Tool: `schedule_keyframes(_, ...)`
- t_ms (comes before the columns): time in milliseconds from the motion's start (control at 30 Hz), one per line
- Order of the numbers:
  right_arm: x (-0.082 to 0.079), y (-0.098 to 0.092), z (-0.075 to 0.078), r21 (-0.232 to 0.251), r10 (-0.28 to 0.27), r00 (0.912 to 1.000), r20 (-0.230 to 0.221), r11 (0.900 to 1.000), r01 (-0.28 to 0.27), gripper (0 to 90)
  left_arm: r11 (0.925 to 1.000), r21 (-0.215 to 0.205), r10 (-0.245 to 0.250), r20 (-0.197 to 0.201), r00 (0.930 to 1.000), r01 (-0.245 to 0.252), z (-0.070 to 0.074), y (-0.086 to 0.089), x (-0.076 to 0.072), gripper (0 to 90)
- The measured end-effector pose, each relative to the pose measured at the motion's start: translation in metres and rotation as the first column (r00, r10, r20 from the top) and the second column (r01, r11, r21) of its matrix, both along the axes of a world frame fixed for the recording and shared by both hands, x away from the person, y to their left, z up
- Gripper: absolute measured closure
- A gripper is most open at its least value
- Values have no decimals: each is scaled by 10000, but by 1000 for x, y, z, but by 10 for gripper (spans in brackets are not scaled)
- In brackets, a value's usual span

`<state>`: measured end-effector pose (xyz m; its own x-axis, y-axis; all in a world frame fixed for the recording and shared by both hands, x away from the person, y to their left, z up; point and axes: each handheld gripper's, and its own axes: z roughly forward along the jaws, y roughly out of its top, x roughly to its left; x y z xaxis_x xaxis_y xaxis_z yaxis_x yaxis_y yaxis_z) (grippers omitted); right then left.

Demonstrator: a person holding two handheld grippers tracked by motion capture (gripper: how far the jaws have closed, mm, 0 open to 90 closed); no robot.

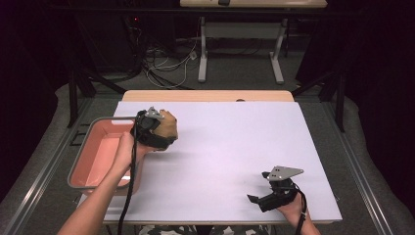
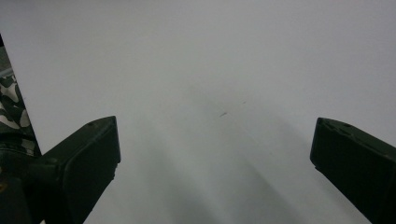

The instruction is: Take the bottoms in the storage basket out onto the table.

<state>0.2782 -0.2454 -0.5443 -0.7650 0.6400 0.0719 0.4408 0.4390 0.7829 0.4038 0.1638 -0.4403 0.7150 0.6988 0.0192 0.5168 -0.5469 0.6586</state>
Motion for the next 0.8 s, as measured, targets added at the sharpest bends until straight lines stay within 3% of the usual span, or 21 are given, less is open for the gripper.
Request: schedule_keyframes(800, 2, -2, -1, -32, -133, 9999, -64, 9999, 133, 13, 9940, -187, -1087, -326, 9935, 1082, -25, -50, -10, 290)
